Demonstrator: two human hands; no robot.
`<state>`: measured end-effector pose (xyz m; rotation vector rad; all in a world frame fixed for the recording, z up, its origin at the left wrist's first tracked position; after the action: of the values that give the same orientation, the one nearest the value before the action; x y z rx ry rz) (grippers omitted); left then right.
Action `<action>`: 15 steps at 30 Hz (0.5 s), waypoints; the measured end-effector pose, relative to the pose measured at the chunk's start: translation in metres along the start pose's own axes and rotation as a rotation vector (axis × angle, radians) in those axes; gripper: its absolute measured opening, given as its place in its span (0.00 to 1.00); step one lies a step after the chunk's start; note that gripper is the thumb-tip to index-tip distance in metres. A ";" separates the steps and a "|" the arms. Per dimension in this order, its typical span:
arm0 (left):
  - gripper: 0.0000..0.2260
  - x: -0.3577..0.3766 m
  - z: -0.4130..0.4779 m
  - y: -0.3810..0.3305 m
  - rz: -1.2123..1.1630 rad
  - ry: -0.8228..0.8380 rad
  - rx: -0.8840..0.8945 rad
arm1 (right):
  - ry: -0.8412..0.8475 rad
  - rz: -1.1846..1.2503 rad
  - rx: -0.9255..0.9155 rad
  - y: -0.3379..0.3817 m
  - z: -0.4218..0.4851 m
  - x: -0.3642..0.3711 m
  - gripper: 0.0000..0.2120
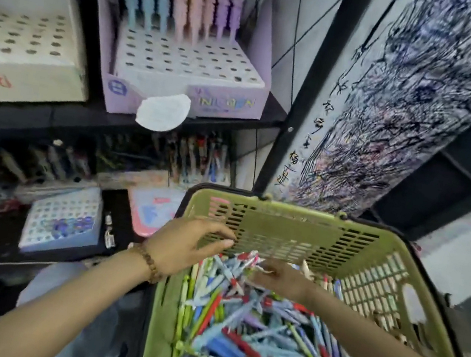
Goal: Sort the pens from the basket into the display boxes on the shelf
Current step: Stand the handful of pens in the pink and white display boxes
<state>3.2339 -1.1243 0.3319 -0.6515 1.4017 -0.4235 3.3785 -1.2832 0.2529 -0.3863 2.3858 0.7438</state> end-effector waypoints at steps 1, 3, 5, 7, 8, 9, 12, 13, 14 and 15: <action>0.15 0.002 -0.001 0.000 0.046 -0.020 0.007 | -0.001 0.063 -0.004 0.002 0.008 0.009 0.15; 0.17 0.002 -0.001 0.000 0.079 -0.051 0.008 | 0.019 0.160 0.024 0.007 0.021 0.024 0.16; 0.19 0.001 -0.001 0.000 0.068 -0.086 -0.005 | 0.025 0.255 0.082 0.017 0.033 0.038 0.22; 0.21 0.001 -0.001 -0.001 0.068 -0.117 -0.013 | 0.044 0.415 0.186 0.026 0.047 0.054 0.35; 0.22 0.001 -0.001 -0.001 0.068 -0.122 -0.014 | 0.043 0.474 0.250 0.030 0.053 0.061 0.40; 0.22 0.002 -0.001 -0.002 0.062 -0.121 -0.018 | 0.050 0.499 0.287 0.036 0.058 0.067 0.43; 0.17 0.001 -0.002 -0.001 0.041 -0.128 -0.023 | -0.013 0.502 0.283 0.035 0.074 0.073 0.31; 0.15 0.001 -0.002 -0.001 0.042 -0.134 -0.023 | -0.042 0.541 0.300 0.031 0.074 0.073 0.24; 0.14 0.000 -0.002 -0.001 0.042 -0.138 -0.023 | -0.050 0.578 0.329 0.025 0.070 0.073 0.19; 0.13 0.001 -0.003 -0.002 0.041 -0.138 -0.023 | -0.040 0.591 0.347 0.019 0.067 0.073 0.16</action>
<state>3.2315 -1.1263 0.3324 -0.6571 1.2880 -0.3239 3.3450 -1.2348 0.1712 0.4923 2.5417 0.5493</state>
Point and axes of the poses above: each hand's wrist, its own z-axis towards the middle knuckle, its own x-axis out of the palm, y = z × x, the point moved 4 cm from there along z, towards the middle knuckle, and after that the axes turned 3 degrees about x, right-handed, at the moved point
